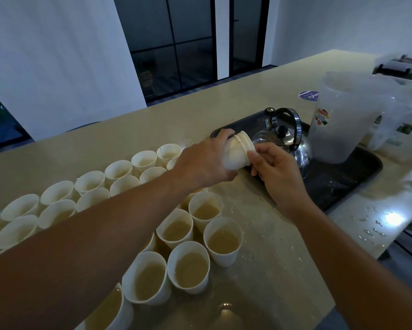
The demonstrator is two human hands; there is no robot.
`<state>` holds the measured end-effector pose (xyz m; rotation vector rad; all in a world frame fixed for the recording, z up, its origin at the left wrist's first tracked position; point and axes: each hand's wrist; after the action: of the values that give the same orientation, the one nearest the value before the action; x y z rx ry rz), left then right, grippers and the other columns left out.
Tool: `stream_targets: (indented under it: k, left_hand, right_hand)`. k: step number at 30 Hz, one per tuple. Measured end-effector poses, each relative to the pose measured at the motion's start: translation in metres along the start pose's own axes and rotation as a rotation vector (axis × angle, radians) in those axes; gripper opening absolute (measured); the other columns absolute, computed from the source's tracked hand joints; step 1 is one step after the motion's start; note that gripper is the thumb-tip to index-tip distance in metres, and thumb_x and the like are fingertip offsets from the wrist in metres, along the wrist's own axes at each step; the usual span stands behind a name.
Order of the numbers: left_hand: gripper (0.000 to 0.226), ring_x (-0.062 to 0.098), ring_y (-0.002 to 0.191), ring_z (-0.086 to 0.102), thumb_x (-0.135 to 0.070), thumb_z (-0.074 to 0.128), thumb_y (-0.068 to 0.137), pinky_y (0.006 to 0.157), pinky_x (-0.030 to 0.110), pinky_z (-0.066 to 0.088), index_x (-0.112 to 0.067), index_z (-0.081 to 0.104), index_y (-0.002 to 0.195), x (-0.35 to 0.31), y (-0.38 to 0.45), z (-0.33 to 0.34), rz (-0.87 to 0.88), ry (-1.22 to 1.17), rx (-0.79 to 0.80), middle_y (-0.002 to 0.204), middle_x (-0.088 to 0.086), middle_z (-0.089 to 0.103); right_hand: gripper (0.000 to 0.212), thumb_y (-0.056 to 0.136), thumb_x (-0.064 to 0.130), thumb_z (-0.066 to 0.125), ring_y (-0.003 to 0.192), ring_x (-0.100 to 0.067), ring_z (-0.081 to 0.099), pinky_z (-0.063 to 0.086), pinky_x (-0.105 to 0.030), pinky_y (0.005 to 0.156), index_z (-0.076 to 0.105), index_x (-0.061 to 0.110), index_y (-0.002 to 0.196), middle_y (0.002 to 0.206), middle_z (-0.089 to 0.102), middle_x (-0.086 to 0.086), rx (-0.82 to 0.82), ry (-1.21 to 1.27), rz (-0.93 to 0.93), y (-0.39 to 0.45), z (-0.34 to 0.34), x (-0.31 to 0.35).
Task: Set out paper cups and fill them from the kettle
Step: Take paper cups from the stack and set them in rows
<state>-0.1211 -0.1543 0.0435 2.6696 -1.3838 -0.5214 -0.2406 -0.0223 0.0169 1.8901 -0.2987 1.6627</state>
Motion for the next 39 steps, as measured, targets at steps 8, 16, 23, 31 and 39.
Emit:
stream_targets:
  k: [8,16,23,31,39]
  left_hand:
    - [0.081,0.017,0.098,0.059,-0.05,0.078,0.071,0.082,0.039,0.055,-0.031,0.037,0.138,0.007,-0.008,0.006,0.044,-0.079,0.029,0.117,-0.006,0.06]
    - [0.098,0.018,0.111,0.055,-0.065,0.076,0.066,0.094,0.046,0.049,-0.03,0.029,0.145,0.003,-0.005,0.003,0.081,0.046,-0.037,0.13,-0.004,0.055]
    - [0.097,0.022,0.105,0.058,-0.048,0.08,0.072,0.083,0.04,0.052,-0.031,0.022,0.149,-0.015,0.004,-0.002,0.111,0.031,-0.038,0.13,0.0,0.054]
    - [0.073,0.021,0.101,0.053,-0.055,0.075,0.076,0.078,0.036,0.054,-0.029,0.035,0.133,0.013,0.002,-0.011,-0.253,-0.318,-0.056,0.119,-0.001,0.051]
    - [0.057,0.024,0.106,0.055,-0.037,0.072,0.086,0.084,0.034,0.052,-0.024,0.039,0.129,0.014,0.033,-0.02,-0.409,-0.575,-0.139,0.124,0.002,0.049]
  right_hand:
    - [0.008,0.099,0.02,0.056,0.065,0.002,0.056,0.048,-0.012,0.061,0.064,0.021,0.099,0.071,0.064,0.015,-0.038,-0.111,-0.033,0.002,-0.007,-0.005]
    - [0.01,0.1,0.023,0.054,0.079,0.002,0.061,0.05,-0.011,0.067,0.061,0.019,0.106,0.093,0.064,0.01,-0.163,-0.234,-0.083,0.009,-0.018,-0.003]
    - [0.007,0.1,0.024,0.055,0.082,-0.011,0.064,0.055,-0.023,0.07,0.061,0.025,0.102,0.092,0.067,0.005,-0.156,-0.164,-0.124,0.005,-0.011,0.0]
    - [0.012,0.102,0.03,0.051,0.096,-0.012,0.062,0.056,-0.023,0.076,0.056,0.021,0.107,0.106,0.062,0.003,-0.45,-0.265,-0.158,0.013,-0.036,-0.003]
    - [0.015,0.1,0.029,0.053,0.091,0.006,0.054,0.041,-0.009,0.068,0.057,0.021,0.113,0.104,0.055,0.013,-0.32,-0.356,-0.025,-0.009,-0.026,-0.03]
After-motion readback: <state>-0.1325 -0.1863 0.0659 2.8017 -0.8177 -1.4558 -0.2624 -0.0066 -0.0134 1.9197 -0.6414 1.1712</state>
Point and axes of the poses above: each hand's wrist, its own y-axis towards the middle knuckle, its own z-axis out of the palm, x = y × z
